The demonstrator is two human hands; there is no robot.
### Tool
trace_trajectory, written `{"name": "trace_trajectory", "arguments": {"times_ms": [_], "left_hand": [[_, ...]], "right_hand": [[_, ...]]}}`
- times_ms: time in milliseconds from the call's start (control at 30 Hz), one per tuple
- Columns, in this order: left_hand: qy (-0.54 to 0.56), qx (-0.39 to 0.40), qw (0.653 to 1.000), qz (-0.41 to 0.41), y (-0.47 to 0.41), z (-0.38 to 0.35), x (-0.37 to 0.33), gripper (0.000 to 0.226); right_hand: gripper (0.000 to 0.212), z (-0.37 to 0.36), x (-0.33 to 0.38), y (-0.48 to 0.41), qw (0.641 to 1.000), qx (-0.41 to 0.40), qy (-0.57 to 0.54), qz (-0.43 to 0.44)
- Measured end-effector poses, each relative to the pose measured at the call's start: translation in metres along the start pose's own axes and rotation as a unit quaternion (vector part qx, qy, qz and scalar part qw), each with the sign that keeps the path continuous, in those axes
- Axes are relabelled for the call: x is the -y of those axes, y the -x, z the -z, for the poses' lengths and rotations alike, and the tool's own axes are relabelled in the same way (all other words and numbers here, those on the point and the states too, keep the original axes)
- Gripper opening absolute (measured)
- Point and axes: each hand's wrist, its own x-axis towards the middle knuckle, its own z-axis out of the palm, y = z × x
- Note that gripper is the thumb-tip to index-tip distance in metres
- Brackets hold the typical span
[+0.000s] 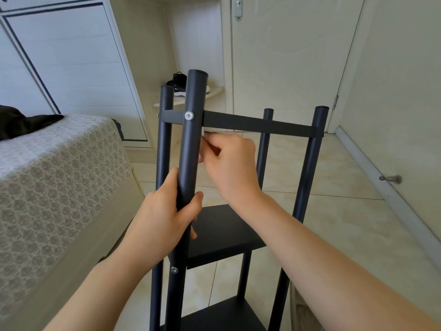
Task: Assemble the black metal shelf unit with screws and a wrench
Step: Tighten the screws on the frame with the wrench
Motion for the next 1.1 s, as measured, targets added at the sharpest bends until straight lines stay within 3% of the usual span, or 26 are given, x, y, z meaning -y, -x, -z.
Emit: {"name": "trace_trajectory", "arguments": {"times_ms": [267, 433, 533, 1000, 1100], "left_hand": [[-0.003, -0.006, 1.0, 0.001, -0.002, 0.0, 0.004, 0.013], [0.014, -0.009, 1.0, 0.003, -0.005, 0.0, 0.005, 0.014], [0.023, -0.011, 1.0, 0.007, -0.006, -0.001, 0.006, 0.014], [0.031, -0.007, 0.999, 0.005, -0.007, 0.0, 0.009, 0.013], [0.027, -0.003, 1.0, 0.005, -0.006, 0.0, 0.008, 0.013]], "right_hand": [[0.031, -0.025, -0.012, -0.001, 0.994, -0.101, -0.012, 0.04], [0.02, -0.035, -0.013, -0.003, 0.993, -0.112, -0.018, 0.015], [0.018, -0.036, -0.012, -0.005, 0.995, -0.091, -0.033, -0.007], [0.051, -0.002, -0.008, -0.008, 0.992, 0.055, -0.075, -0.087], [0.043, 0.005, -0.007, -0.008, 0.988, 0.079, -0.087, -0.101]]}}
